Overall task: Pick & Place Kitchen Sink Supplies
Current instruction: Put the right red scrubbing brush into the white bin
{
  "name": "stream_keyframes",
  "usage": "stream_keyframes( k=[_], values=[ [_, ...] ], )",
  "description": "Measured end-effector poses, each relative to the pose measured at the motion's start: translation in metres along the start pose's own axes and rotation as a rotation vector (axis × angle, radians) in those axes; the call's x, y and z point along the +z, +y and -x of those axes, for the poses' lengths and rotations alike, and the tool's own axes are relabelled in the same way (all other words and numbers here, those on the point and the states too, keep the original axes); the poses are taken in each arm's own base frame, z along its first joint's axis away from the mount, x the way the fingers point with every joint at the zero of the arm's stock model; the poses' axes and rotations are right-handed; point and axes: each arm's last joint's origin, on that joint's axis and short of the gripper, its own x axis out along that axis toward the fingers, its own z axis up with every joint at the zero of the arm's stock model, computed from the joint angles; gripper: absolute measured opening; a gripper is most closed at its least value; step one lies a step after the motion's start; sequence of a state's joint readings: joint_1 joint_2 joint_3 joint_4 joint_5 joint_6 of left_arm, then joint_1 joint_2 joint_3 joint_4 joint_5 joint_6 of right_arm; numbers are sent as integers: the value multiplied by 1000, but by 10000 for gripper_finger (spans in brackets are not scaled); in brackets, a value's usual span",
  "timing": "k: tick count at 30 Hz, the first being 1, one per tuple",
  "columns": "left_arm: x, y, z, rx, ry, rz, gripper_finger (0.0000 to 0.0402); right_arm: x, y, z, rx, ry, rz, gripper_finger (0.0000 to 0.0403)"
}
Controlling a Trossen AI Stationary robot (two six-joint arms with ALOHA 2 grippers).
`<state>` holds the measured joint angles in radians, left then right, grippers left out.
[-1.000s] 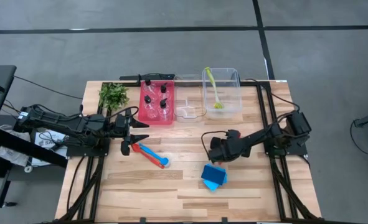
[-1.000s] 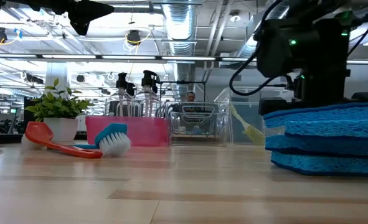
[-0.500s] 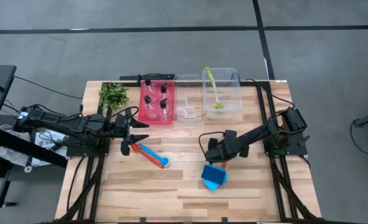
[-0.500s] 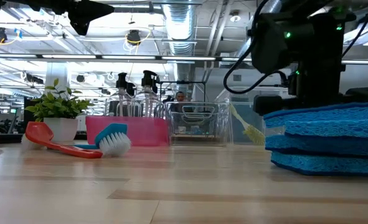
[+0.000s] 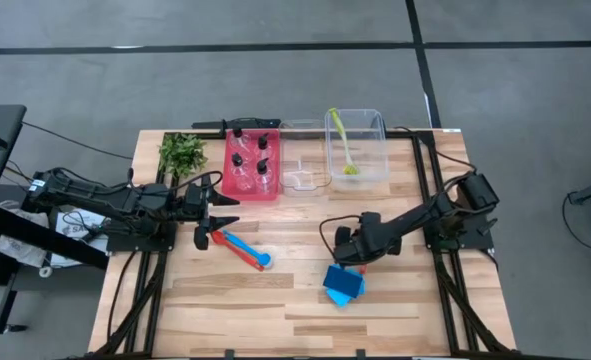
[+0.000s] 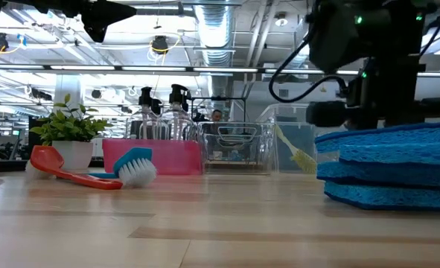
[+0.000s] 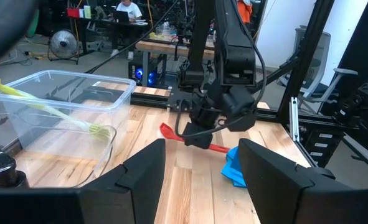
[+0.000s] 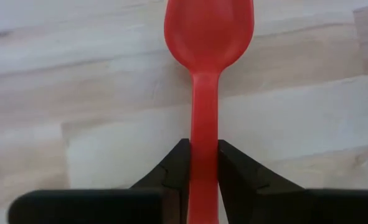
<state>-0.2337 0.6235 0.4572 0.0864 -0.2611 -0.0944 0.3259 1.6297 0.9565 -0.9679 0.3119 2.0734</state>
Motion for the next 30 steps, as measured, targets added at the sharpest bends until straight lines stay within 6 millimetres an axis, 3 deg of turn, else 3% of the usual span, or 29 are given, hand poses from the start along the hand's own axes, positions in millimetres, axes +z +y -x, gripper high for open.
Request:
stream_keyframes(
  k=[10,15,20,25,30],
  values=[
    [0,0,0,0,0,0,205,-2,-12,30,132,56,136,57],
    [0,0,0,0,0,0,205,-4,-12,47,267,99,288,57],
    [0,0,0,0,0,0,205,-12,-1,71,586,99,565,57],
    [0,-1,0,-30,3,27,205,-17,19,107,1017,-81,798,57],
    [0,-1,0,-31,4,72,205,-8,25,123,1140,-238,849,56]
  ],
)
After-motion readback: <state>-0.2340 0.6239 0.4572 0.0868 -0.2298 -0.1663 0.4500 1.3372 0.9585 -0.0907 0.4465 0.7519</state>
